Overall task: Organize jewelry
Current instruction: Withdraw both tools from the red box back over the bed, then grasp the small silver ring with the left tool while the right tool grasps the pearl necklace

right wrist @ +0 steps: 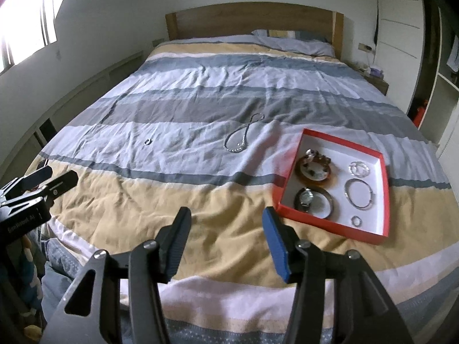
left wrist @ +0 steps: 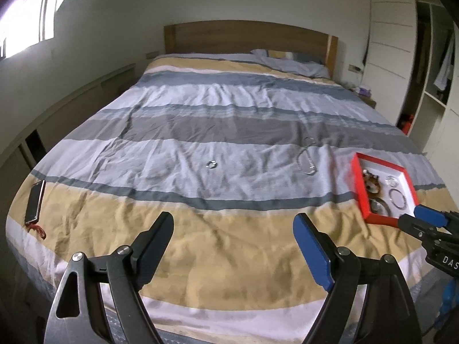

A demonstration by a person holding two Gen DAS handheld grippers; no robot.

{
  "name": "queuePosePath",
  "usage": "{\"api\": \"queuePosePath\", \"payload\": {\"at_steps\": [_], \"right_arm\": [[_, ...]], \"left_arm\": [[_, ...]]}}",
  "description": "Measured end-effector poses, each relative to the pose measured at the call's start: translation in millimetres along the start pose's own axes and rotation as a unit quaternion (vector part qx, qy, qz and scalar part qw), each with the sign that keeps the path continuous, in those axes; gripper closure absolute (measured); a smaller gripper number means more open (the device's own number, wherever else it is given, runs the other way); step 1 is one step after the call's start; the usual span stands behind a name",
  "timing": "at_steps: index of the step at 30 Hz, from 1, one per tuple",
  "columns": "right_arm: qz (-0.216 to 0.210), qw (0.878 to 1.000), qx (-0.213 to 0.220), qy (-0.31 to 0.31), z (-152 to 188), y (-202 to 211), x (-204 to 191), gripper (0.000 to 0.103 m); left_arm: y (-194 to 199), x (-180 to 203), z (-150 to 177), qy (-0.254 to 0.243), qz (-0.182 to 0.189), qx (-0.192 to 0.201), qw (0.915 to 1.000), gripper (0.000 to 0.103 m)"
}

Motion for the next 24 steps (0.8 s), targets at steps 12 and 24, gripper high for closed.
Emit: {"api": "queuePosePath", "payload": {"at_steps": [12,24], "right_arm": [[-0.017,1.0,-0.024,-0.008,-12,-52,16,0.052],[-0.034,0.999,-0.037,0.0,-60,-139,34,0.043]], "left_arm": [[-45,16,-2,-0.029,-0.01,-0.027,0.9992,0.019],[-148,-12,-15,0.011,-0.019,-0.079,0.9966,0.018]]}}
Point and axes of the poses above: each gripper's, at about its wrist camera, not at the fingertips, and y roughly against the way its jaws point, x to its right, z to its underside, the point moved 4 cm from there along -y, roughly the way its jaws point, and after that the axes turned 15 degrees about -z, right-handed, at the moved point
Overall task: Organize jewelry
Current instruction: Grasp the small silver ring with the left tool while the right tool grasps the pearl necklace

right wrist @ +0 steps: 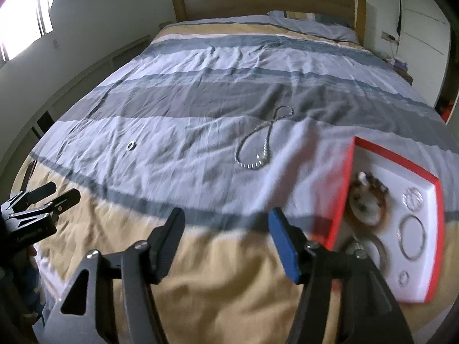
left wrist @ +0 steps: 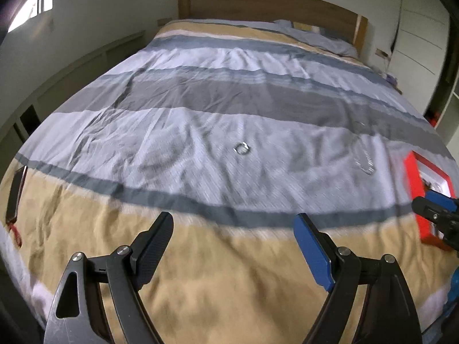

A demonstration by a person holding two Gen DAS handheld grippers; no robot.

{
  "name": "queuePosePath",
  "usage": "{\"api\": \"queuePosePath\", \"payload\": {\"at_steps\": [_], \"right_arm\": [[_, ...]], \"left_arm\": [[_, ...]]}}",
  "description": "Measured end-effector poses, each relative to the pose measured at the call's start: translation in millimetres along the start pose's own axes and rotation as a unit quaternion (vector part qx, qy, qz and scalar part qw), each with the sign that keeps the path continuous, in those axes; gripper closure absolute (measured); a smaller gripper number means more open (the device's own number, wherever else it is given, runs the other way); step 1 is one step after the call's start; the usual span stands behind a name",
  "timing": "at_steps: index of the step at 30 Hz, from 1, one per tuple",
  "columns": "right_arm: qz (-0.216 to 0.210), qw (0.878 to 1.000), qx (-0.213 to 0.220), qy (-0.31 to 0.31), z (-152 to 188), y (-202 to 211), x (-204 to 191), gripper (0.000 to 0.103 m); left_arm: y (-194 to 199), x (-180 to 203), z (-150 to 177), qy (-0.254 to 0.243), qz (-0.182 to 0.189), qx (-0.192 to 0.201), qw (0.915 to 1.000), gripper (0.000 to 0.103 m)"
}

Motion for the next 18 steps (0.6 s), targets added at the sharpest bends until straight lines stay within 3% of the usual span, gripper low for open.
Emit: {"api": "queuePosePath", "payload": {"at_steps": [6,11,18], "right_arm": [[-0.008,1.0,0.002,-0.017,-31,-42,23,0.043],[-0.006,0.999,0.004,-0.042,-56,-76,48,0.038],[0.012,0.997,-0.025,-0.073,-63,-121,78,0.035]], "left_arm": [[-59,16,-37,-0.006,0.016,-0.006,0.9998,0.02],[-108,33,-57,-0.008,0.019,-0.026,0.9995,0.03],[-134,37,-60,-0.005,0.023,-0.033,0.9992,0.036]]}}
Point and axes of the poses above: each gripper's, at about its wrist camera, not at the fingertips, and y roughly against the way its jaws point, x to its right, z to its underside, the point moved 4 cm from there along -y, roughly the way its jaws point, and after that the axes turned 15 degrees about -z, right-handed, at the moved point
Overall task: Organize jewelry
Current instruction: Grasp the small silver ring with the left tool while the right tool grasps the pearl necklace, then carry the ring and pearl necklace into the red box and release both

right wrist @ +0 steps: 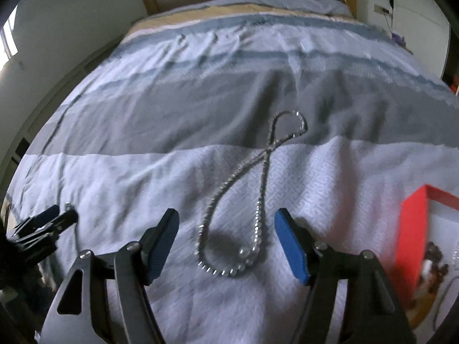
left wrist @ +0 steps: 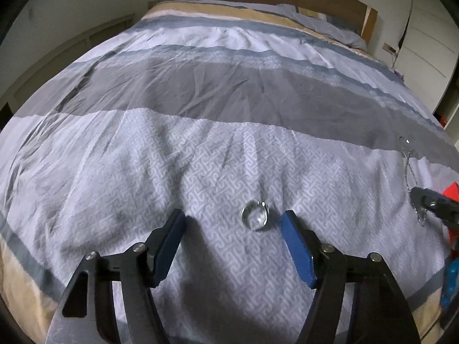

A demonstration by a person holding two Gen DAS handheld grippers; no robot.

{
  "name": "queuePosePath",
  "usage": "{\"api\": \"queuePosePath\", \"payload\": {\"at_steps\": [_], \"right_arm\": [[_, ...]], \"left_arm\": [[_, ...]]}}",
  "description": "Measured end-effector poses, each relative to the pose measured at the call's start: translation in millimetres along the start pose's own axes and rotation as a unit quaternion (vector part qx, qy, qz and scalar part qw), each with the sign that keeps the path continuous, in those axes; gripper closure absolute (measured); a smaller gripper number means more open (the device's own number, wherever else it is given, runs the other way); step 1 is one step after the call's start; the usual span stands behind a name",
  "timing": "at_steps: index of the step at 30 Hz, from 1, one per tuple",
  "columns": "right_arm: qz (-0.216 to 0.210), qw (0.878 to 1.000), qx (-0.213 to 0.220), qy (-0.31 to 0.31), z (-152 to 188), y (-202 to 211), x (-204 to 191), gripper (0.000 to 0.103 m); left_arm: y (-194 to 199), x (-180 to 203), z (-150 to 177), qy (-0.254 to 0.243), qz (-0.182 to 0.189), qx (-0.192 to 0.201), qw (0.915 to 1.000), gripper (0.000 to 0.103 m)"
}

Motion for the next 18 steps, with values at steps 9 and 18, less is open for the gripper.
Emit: {"api": "queuePosePath", "payload": {"at_steps": [9,18], "right_arm": [[0.003,1.0,0.004,0.01,10,-3,-2,0.062],[-0.037,0.999,0.003,0.015,29,16,-21,0.099]], "left_arm": [[-2,4,-2,-0.01,0.028,0.008,0.9995,0.068],[16,8,7,-0.02,0.059,0.01,0.998,0.085]]}}
Point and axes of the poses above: each gripper's, at about its wrist camera, not at the fingertips, and y roughly against the way its jaws point, x to its right, z to its underside, the point moved 4 cm from there along -y, roughly the way its jaws point, and after that the axes turned 15 degrees about -z, right-handed, at the moved point
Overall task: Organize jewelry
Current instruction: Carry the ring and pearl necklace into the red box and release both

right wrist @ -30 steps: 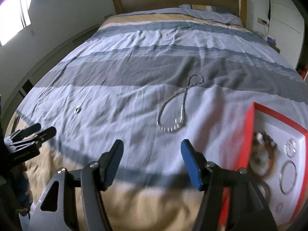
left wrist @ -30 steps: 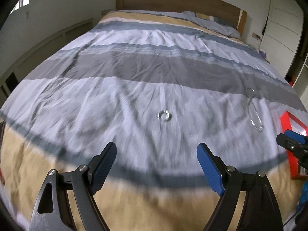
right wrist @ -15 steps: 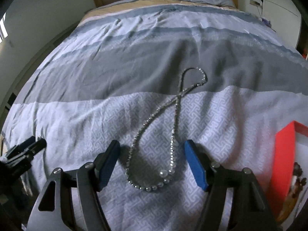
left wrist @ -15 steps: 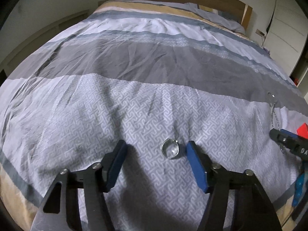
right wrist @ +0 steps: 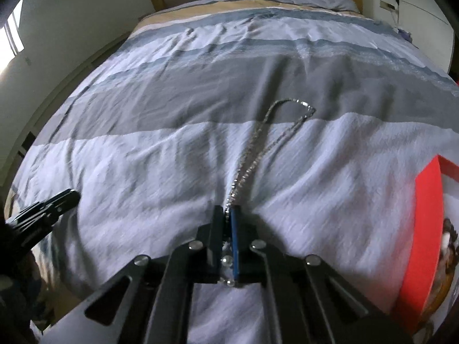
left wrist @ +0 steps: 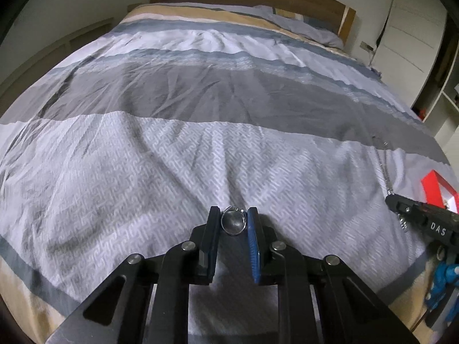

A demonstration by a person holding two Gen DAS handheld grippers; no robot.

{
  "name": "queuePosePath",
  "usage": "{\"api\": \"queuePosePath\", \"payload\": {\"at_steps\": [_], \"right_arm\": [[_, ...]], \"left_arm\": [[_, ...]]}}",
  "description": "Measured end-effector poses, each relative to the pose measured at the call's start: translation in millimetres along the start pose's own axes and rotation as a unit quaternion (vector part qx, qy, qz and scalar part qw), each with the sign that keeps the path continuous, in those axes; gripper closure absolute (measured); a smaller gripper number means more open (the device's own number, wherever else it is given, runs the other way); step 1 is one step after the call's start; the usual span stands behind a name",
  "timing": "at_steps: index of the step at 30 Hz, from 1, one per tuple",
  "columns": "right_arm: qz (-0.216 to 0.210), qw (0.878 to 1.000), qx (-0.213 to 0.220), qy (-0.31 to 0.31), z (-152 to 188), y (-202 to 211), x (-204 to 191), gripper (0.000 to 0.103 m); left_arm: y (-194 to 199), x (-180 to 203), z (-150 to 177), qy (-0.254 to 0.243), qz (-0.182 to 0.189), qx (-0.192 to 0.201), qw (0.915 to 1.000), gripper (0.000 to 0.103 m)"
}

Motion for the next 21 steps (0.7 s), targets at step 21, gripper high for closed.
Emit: {"api": "queuePosePath", "payload": {"at_steps": [21], "right_arm": [[-0.065,0.991,0.114,0.031,40,184,-89,0.099]], "left_arm": [[151,61,19,-0.052,0.079,0.067,0.9933,0.085]]}}
Point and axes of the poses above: each gripper's, at about its wrist camera, not at the fingertips, and y roughly against the way its jaws point, x to its right, z to its underside, the point moved 4 cm from there along -y, roughly the way its jaws point, and after that the axes turned 15 degrees about -z, right-handed, at the moved point
